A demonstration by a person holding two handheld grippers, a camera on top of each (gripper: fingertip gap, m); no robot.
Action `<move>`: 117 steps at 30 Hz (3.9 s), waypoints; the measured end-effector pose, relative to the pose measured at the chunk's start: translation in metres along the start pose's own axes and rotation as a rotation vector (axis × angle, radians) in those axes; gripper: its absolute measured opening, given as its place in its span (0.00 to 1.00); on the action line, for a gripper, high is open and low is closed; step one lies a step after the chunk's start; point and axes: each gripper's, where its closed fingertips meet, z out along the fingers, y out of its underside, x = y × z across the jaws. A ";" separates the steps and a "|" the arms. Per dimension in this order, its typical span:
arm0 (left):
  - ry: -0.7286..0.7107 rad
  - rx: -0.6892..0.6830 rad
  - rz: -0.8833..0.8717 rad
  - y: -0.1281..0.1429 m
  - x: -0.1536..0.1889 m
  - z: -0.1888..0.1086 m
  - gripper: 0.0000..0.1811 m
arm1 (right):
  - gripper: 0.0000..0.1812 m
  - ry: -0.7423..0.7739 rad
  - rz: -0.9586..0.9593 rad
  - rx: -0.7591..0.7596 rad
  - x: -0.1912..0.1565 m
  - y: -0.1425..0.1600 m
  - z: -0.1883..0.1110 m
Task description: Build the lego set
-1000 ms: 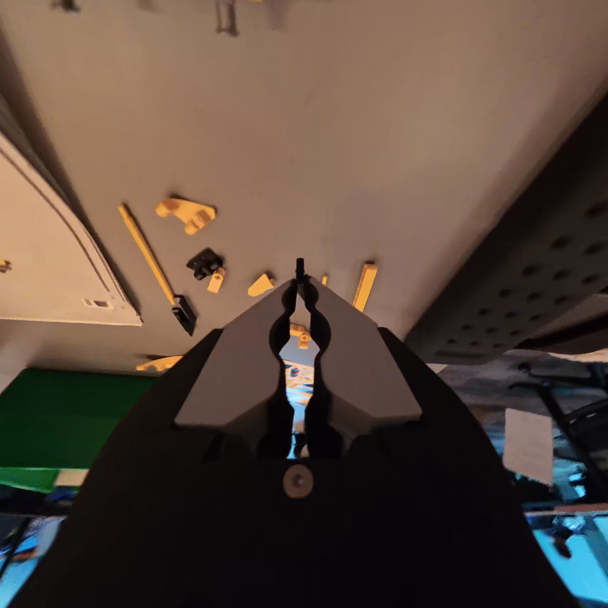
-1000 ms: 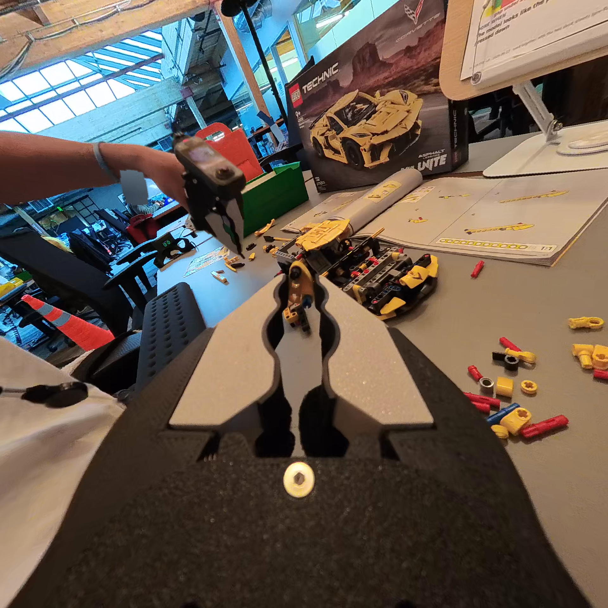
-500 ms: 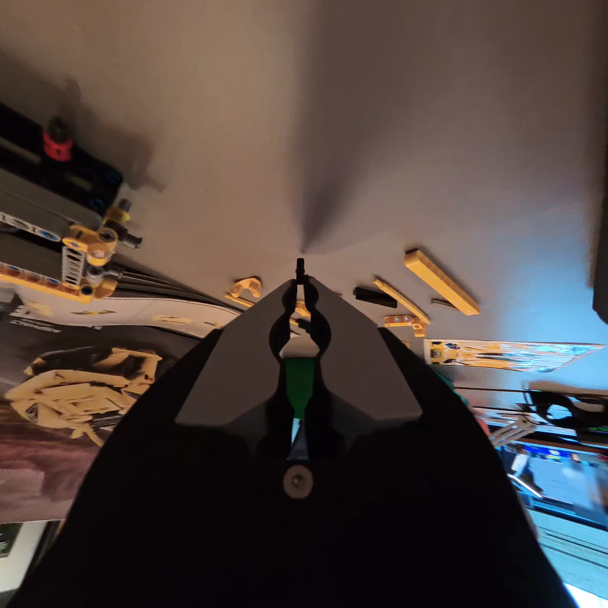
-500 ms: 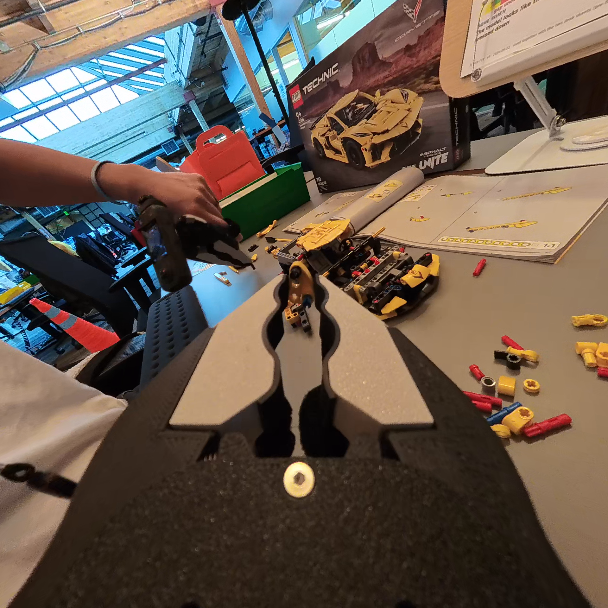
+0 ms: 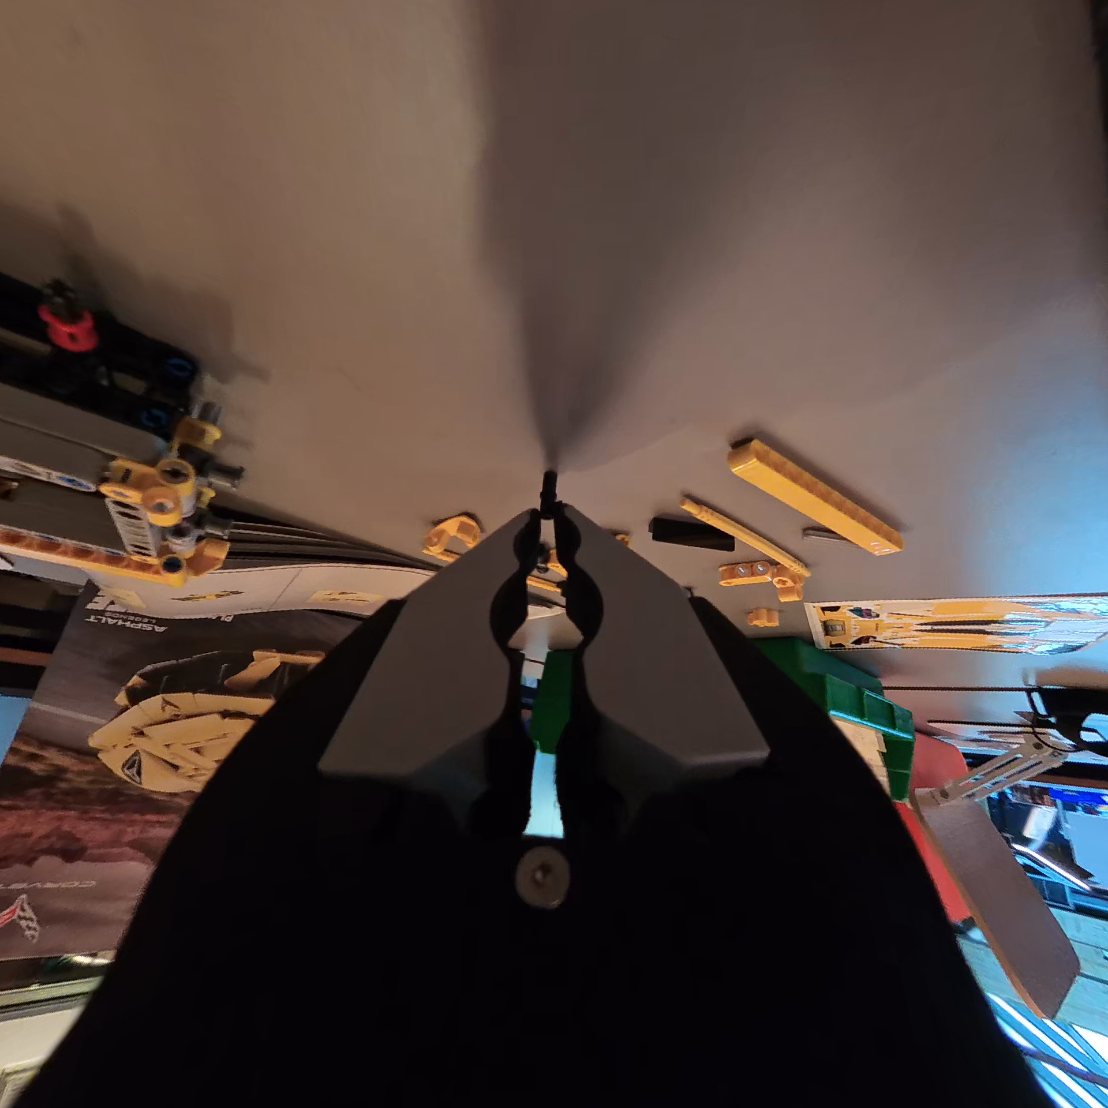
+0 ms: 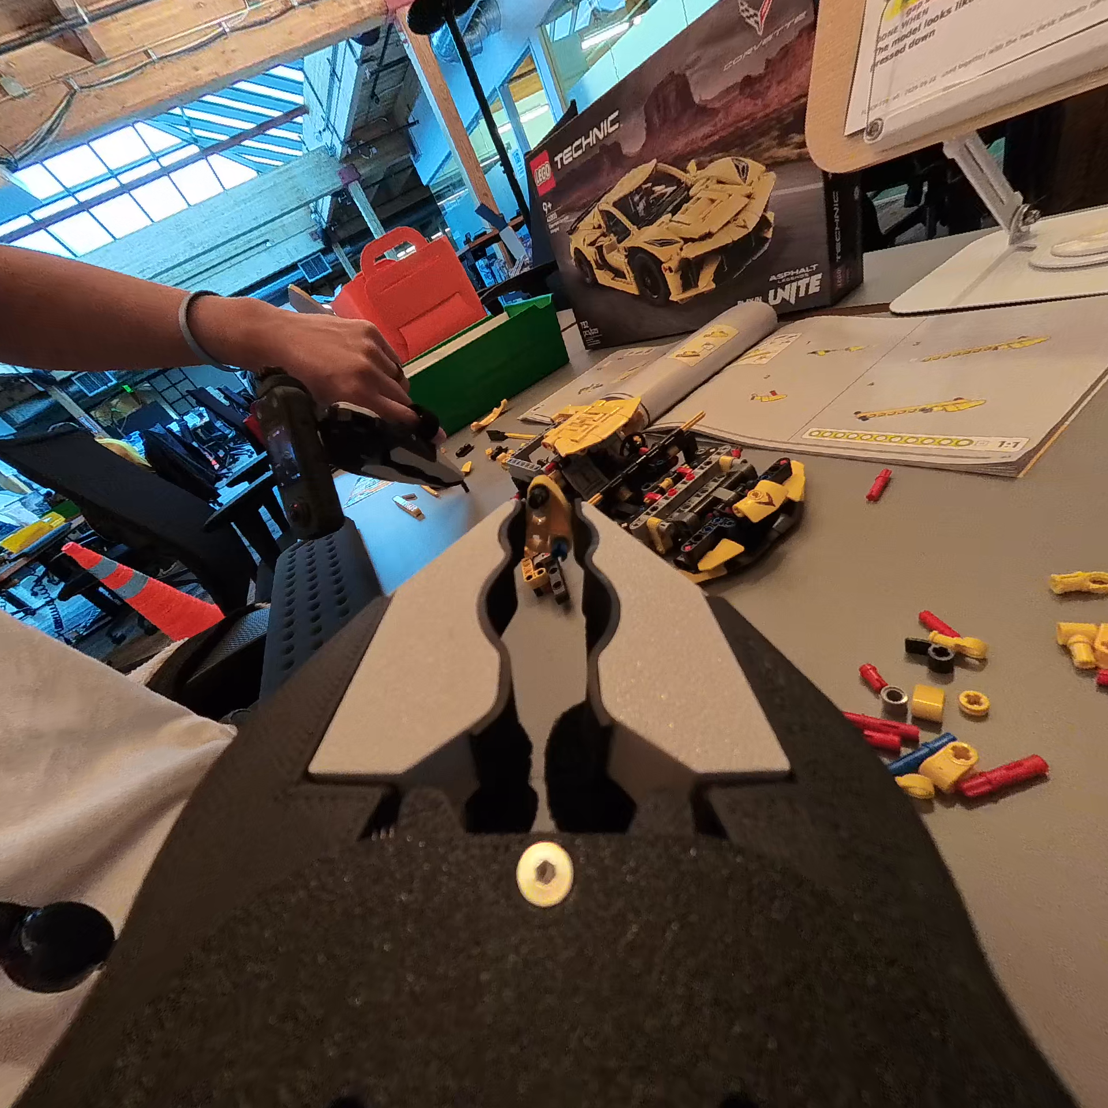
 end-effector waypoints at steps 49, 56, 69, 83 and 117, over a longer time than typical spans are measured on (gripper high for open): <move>0.270 0.901 -1.666 0.017 -0.022 -0.056 0.16 | 0.07 -0.020 0.019 0.010 -0.001 -0.002 -0.002; 0.352 0.863 -1.760 0.014 0.001 -0.038 0.17 | 0.07 0.005 0.012 -0.025 0.003 0.003 0.004; 0.341 0.704 -1.687 0.004 -0.001 -0.010 0.17 | 0.08 0.015 -0.007 -0.076 0.003 0.011 0.011; 0.286 0.535 -1.542 -0.005 -0.003 -0.001 0.13 | 0.08 0.004 -0.010 -0.072 0.001 0.011 0.010; -0.331 2.122 -1.440 -0.033 -0.136 -0.185 0.02 | 0.07 -0.558 0.378 -0.062 -0.082 0.000 0.132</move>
